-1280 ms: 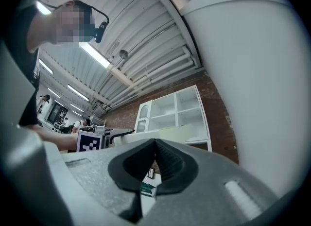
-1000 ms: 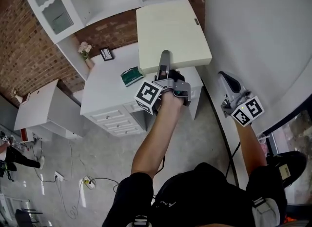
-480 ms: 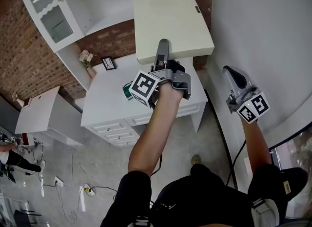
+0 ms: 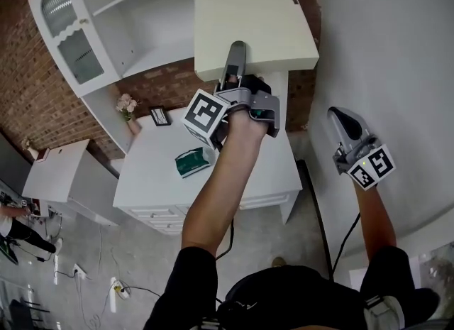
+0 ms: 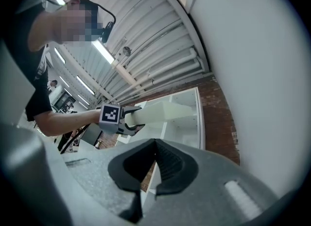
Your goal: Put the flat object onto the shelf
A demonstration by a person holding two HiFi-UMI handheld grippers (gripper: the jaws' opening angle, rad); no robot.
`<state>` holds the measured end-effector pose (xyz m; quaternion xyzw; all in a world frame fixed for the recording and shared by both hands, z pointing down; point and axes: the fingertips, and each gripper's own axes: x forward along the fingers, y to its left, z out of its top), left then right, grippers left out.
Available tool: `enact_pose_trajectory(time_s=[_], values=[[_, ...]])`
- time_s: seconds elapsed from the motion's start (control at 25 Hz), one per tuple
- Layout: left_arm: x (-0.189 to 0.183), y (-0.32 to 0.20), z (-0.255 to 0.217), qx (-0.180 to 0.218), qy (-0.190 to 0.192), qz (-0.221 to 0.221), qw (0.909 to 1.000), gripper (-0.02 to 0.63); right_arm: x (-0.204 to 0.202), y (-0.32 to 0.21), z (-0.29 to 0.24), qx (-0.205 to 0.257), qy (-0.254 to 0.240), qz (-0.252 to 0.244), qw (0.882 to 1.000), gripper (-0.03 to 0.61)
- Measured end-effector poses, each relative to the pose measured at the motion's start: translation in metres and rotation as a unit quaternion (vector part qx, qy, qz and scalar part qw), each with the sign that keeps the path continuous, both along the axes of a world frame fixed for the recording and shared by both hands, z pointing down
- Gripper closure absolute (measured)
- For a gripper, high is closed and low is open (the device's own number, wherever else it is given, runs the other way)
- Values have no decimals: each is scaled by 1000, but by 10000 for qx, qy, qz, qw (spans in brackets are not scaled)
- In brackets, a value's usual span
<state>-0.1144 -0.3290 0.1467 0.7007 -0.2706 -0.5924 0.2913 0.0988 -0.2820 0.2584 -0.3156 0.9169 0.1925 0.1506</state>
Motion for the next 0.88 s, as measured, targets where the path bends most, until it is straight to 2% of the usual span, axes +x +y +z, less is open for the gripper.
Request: enact_pose_trajectory(time_s=[0.2, 0.44, 0.72, 0.88], values=[[3, -40, -40, 138, 69, -163, 9997, 333, 14, -43, -16, 131, 53, -53, 9999, 578], [2, -62, -80, 216, -32, -476, 9986, 333, 21, -69, -32, 238, 167, -126, 9995, 578], [3, -85, -145, 286, -179, -638, 9974, 333, 18, -69, -78, 494, 334, -110, 9982, 578], [2, -85, -147, 442, -199, -544, 9973, 333, 8, -66, -66, 636, 328, -18, 9974, 578]])
